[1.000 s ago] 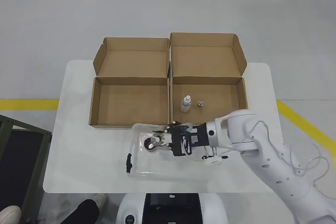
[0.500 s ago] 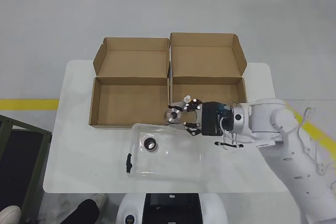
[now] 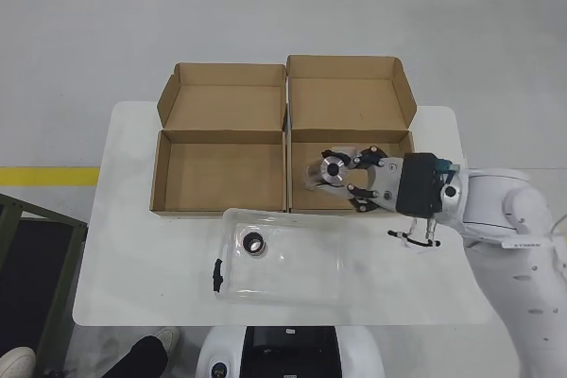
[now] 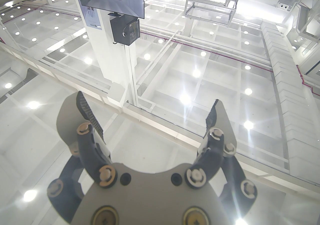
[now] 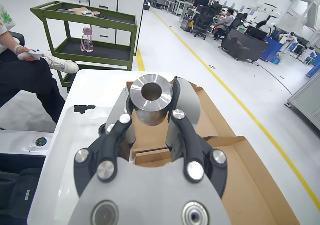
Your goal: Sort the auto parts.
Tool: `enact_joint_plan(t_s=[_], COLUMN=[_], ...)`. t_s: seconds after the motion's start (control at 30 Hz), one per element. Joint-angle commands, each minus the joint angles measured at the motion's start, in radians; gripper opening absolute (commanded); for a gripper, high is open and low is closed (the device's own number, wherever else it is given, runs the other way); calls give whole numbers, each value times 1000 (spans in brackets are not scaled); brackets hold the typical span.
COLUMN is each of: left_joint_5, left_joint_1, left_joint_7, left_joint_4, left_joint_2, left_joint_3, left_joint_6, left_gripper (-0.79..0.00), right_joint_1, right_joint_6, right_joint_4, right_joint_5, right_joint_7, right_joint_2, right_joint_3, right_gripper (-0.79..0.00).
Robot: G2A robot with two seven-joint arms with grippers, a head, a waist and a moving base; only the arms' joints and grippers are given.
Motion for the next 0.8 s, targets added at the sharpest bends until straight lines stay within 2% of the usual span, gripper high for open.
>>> enact_joint_plan(t_s=[0.0,0.47,0.77], left_joint_5=[0,0,0], left_joint_1=[0,0,0], left_joint_7=[0,0,0], left_joint_4=[0,0,0], left_joint_2=[0,0,0], left_joint_3=[0,0,0], left_joint_6=[0,0,0], left_gripper=[0,0,0], right_joint_1=[-8,-38,-4], right_joint_6=[-4,7,9], right_joint_4=[1,-19,9], right_joint_5=[5,2,-19], right_joint_7=[-12,-63,-42], right_joint_2=[3,14,11], right_joint_3=[23,104,39], right_gripper=[-785,-785,-785])
